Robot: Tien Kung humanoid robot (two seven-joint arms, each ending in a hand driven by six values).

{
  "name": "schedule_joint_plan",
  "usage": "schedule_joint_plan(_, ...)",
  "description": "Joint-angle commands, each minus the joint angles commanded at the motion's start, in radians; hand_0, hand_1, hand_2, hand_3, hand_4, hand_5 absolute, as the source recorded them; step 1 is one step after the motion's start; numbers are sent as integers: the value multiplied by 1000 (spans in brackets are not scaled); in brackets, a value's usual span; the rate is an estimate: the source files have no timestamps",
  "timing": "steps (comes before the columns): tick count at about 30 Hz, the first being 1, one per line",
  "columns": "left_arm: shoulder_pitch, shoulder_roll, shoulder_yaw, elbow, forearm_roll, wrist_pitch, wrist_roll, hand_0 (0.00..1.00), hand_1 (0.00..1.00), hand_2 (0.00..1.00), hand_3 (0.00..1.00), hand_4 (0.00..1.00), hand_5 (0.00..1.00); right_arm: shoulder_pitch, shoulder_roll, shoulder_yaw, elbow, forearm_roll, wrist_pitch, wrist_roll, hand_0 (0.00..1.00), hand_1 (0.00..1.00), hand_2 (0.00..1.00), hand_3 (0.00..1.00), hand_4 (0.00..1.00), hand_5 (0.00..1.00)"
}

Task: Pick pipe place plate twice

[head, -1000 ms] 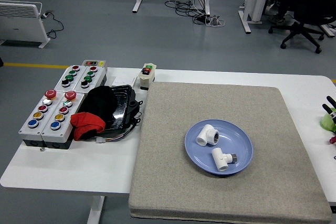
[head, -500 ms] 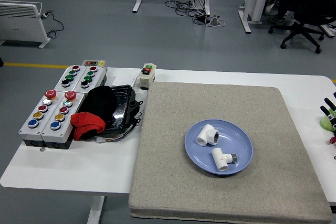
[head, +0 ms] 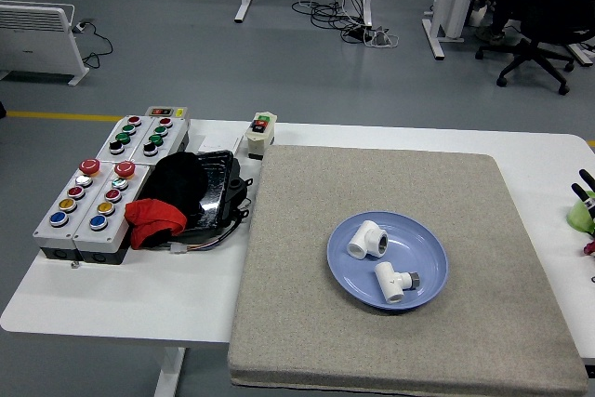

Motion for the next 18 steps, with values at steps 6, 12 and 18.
schedule_joint_plan(6,0,1,-1,0,2,0,1,626,579,583,594,279,998,1,1,8,-4,4,-9,-12,922,858,940,912,583,822)
schedule_joint_plan(12,1,1,-3,0,4,-1,2,626,579,583,594,279,998,0,1,16,-3,4,-17,-14,923,858,938,899,579,831)
schedule_joint_plan(18,1,1,-3,0,4,-1,2,625,579,583,595,279,998,-1,3,15,-1,5,-19,-13,923,858,939,908,578,831)
